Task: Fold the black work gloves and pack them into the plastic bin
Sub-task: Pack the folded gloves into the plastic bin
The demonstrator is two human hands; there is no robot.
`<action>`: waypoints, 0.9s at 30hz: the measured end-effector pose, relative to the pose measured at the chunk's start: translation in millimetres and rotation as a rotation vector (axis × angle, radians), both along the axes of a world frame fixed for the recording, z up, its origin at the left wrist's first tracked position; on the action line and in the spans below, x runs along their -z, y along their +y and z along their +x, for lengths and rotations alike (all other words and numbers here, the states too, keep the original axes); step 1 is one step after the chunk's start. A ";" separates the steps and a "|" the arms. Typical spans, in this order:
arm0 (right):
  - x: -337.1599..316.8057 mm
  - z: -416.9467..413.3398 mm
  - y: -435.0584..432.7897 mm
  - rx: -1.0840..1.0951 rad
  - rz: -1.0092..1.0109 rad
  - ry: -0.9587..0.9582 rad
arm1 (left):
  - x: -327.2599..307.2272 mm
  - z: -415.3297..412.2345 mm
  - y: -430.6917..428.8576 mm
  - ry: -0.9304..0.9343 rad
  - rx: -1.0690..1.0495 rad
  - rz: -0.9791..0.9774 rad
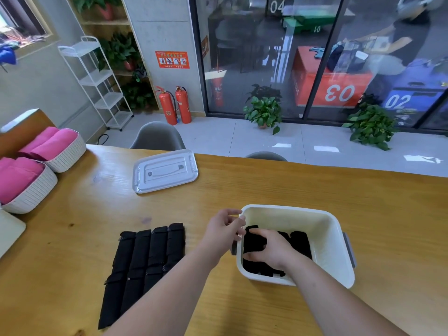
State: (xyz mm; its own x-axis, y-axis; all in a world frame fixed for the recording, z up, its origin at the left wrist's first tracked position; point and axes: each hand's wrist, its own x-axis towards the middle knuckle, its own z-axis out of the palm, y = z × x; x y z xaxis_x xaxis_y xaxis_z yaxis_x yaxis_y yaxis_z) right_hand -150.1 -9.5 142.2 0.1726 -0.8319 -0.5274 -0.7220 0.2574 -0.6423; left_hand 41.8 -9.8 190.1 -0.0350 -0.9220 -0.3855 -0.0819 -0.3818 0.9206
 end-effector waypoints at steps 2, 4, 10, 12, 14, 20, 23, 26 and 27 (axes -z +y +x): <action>-4.9 1.7 3.1 0.027 -0.006 0.002 | 0.0 0.2 0.4 0.029 -0.007 0.006; -4.5 3.4 6.1 0.034 0.002 0.006 | -0.2 0.4 1.6 0.050 -0.016 0.011; -9.9 1.3 9.2 0.021 0.024 0.000 | -4.9 7.1 7.7 0.101 -0.027 0.007; -16.4 -0.9 7.6 0.040 0.005 -0.008 | -5.2 13.5 12.3 0.085 -0.027 -0.003; -26.2 -0.6 4.3 0.082 -0.019 -0.038 | -4.8 22.6 17.9 0.066 -0.035 -0.004; -69.7 32.5 -6.6 0.143 -0.183 -0.157 | 5.0 61.1 37.6 -0.044 -0.117 -0.010; -80.4 60.0 -5.8 0.121 -0.265 -0.167 | 15.6 83.0 47.7 -0.118 -0.154 0.003; -80.2 87.2 -4.4 0.068 -0.298 -0.156 | 23.2 104.0 57.2 -0.189 -0.185 0.017; -78.6 95.3 -4.5 0.043 -0.295 -0.145 | 25.4 110.9 60.1 -0.207 -0.197 0.023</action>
State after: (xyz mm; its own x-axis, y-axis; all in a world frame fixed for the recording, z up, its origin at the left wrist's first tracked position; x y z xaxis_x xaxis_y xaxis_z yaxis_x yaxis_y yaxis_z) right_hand -54.8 -14.0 220.8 0.1891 -0.9534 -0.2351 -0.6104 0.0734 -0.7887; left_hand 152.7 50.3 164.7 0.2254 -0.8944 -0.3864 -0.1890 -0.4292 0.8832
